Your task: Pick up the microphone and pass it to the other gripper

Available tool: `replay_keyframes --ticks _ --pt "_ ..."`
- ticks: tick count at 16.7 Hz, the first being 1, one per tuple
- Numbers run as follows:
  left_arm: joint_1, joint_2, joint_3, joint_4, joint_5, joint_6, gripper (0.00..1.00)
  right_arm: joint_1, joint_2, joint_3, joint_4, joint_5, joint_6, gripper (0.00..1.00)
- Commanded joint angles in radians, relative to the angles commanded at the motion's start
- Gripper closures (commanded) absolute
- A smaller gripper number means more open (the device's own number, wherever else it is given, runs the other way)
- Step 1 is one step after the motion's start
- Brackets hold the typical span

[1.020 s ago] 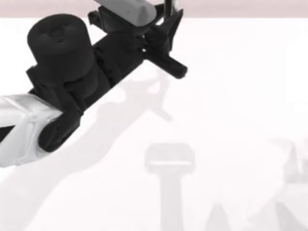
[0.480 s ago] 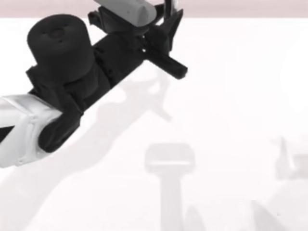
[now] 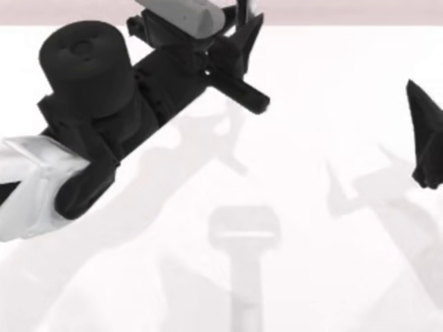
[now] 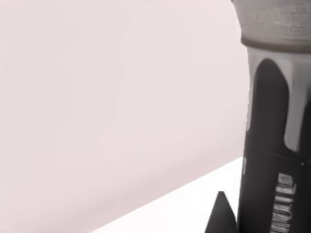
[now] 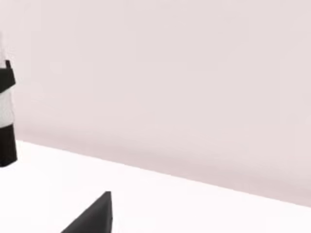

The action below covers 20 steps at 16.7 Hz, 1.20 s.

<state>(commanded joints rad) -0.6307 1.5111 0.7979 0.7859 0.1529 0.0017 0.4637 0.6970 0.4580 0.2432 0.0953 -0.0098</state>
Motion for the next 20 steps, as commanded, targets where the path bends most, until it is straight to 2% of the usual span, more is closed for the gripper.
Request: replay_keyframes --ticks 4,8,16,20 --pt "0.0 0.0 0.0 0.0 0.0 0.0 1.0 0.177 0.284 0.186 0.103 0.037 -0.005 0.0" --pt "0.0 0.0 0.0 0.0 0.0 0.0 1.0 0.288 0.449 0.286 0.152 0.061 -0.012 0.0" --pt "0.0 0.0 0.0 0.0 0.0 0.0 1.0 0.301 0.488 0.312 0.161 0.062 -0.014 0.0" --pt "0.0 0.0 0.0 0.0 0.0 0.0 1.0 0.288 0.644 0.435 0.197 0.049 -0.013 0.0"
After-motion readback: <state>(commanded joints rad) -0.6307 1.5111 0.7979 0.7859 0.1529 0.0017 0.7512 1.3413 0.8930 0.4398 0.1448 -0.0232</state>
